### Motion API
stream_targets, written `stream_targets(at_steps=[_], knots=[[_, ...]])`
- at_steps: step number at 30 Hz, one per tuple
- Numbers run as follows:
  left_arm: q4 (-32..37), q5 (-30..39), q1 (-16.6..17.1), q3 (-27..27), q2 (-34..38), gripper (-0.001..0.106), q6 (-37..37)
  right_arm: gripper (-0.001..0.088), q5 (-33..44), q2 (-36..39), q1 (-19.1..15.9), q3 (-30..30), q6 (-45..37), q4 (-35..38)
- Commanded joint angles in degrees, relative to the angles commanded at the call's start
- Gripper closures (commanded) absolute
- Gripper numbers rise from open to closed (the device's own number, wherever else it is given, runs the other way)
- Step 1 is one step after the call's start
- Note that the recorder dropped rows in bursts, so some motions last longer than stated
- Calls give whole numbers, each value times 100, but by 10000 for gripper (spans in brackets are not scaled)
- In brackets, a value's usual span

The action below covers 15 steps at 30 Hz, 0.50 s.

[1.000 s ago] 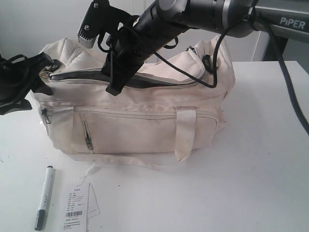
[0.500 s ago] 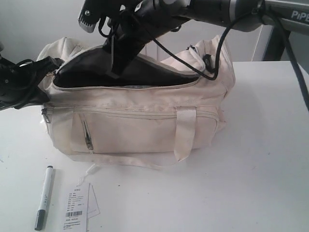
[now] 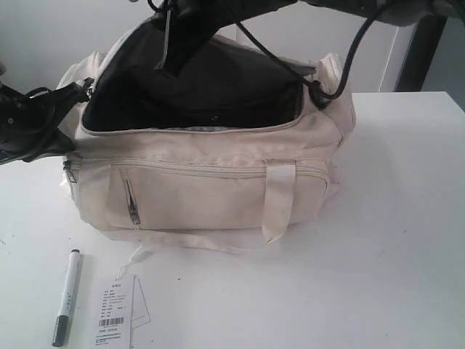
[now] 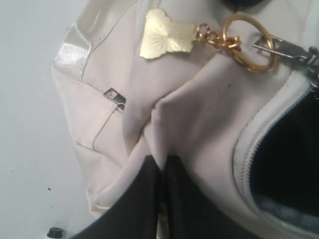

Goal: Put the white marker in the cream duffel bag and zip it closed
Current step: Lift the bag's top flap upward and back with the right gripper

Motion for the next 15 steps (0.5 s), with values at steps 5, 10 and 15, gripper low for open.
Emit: stream_targets(at_steps=[5, 10, 15], knots=[[0, 0, 0, 0, 0, 1053, 0, 868, -46, -157, 0, 0, 0, -13], [0, 0, 0, 0, 0, 1053, 0, 868, -319, -285, 0, 0, 0, -128], [108, 1, 0, 0, 0, 1053, 0, 868, -701, -326, 0, 0, 0, -128]])
